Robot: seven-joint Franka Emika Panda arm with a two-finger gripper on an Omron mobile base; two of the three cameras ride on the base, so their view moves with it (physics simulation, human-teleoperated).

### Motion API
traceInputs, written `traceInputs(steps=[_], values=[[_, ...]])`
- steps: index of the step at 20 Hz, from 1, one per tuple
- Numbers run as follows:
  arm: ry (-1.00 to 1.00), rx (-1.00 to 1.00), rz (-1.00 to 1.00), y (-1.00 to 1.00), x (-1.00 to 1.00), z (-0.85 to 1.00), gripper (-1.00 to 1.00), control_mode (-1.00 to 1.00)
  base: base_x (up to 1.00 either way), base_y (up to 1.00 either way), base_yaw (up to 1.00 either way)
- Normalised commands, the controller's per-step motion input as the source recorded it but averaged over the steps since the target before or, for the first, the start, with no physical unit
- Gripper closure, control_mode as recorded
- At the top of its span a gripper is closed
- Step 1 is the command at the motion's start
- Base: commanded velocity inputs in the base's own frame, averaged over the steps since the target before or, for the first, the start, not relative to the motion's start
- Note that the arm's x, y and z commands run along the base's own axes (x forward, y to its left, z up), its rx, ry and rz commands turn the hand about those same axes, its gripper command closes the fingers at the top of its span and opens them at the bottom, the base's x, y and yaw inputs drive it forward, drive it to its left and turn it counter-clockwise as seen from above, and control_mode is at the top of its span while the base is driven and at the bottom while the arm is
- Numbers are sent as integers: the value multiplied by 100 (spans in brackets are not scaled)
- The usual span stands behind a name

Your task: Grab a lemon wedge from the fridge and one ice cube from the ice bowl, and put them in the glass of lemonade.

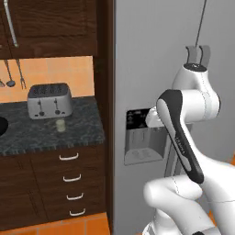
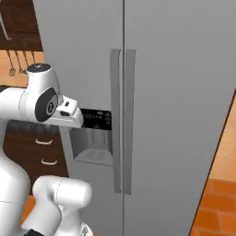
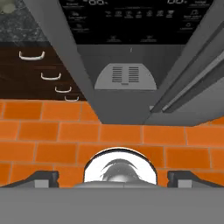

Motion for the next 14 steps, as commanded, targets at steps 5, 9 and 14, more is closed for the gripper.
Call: traceInputs(steps=[5,9,14], values=[[0,0,0,0,0,0,-100,100,28,100,-3],[0,0,0,0,0,0,-100,100,22,100,0],[0,0,0,0,0,0,-100,100,50,100,0]])
